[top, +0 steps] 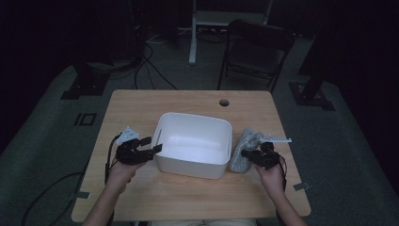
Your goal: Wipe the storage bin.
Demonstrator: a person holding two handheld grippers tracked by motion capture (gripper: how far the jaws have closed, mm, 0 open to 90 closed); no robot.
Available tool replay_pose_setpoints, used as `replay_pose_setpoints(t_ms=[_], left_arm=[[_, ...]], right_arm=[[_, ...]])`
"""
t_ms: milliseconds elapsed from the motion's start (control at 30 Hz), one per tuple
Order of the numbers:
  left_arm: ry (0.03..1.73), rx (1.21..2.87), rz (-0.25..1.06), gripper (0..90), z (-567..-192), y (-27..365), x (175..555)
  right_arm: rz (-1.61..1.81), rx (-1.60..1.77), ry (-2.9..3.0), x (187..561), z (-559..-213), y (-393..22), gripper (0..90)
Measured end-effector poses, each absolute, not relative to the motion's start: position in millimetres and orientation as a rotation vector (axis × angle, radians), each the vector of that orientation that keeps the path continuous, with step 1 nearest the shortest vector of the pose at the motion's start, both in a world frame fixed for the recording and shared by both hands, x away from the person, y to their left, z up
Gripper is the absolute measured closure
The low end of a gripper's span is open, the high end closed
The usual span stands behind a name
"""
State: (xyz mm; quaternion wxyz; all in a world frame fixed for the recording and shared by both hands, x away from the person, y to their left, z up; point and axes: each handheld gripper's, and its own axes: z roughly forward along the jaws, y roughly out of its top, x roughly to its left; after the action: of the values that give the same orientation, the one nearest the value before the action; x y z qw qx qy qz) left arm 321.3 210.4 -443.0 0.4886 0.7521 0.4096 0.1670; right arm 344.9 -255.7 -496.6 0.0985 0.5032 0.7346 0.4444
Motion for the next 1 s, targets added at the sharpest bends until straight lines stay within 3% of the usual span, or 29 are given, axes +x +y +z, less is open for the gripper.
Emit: replay_pose_setpoints(t_ms=[567, 1000], left_arm=[[0.792, 1.864, 0.463, 40.9, -425, 217, 388], [0.699, 1.919, 0.426, 42.4, -418, 206, 436]], right_arm=[[1.38, 1.456, 2.168, 332, -492, -269, 72.2], [1.401, 1.478, 2.134, 332, -494, -274, 72.2]])
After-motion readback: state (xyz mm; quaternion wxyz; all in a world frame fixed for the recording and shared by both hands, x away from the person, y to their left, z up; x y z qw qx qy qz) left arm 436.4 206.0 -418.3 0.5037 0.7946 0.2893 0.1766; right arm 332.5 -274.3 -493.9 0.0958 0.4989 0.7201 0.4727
